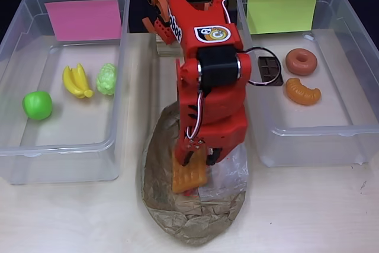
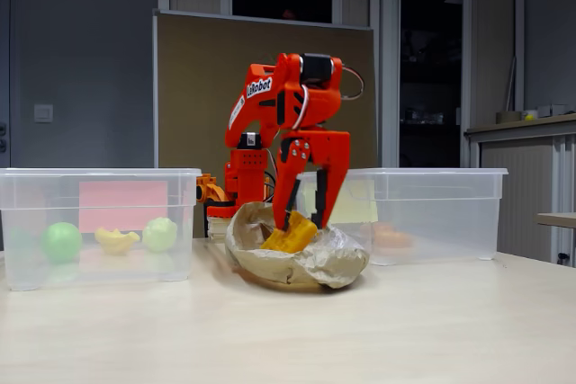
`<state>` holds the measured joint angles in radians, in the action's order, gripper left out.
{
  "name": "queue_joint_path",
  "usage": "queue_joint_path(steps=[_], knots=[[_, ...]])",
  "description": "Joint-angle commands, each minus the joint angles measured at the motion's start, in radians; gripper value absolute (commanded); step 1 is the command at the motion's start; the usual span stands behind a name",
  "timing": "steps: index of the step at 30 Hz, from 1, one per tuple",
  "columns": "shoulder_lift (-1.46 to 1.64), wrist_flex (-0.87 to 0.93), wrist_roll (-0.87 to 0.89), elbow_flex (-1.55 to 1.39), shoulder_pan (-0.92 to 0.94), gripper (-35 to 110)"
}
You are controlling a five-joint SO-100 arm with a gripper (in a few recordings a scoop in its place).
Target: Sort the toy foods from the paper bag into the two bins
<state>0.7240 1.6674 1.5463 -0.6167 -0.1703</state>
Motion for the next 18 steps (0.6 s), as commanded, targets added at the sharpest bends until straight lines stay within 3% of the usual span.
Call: queue_joint_path(steps=[1,10,18], knots=[[0.043,0.124,-0.051,0.084,0.008,19],[0.225,0.167,-0.114,-0.069,0.006,20],[0.124,-0.032,-0.061,-0.074,-0.049,34]])
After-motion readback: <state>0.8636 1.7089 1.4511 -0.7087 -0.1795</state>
